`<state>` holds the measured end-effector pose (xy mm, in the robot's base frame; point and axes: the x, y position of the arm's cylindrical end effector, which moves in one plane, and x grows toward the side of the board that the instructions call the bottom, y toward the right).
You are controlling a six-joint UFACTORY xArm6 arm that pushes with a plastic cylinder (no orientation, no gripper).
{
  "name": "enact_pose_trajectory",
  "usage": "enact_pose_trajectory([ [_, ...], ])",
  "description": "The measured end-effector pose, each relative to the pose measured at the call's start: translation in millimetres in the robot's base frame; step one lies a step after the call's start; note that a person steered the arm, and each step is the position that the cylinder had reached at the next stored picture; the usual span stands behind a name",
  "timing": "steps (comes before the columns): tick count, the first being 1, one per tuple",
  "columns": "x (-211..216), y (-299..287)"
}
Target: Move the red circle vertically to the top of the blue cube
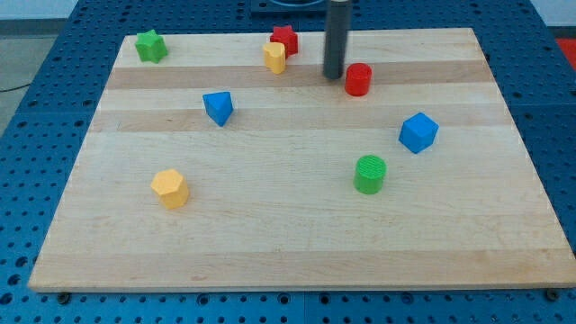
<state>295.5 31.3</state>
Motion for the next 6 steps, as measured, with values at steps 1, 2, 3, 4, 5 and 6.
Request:
enact_pose_trajectory([
  [1, 10, -37],
  [2, 46, -17],
  [3, 34, 36],
  [4, -2, 91],
  [5, -28, 138],
  [6, -14, 148],
])
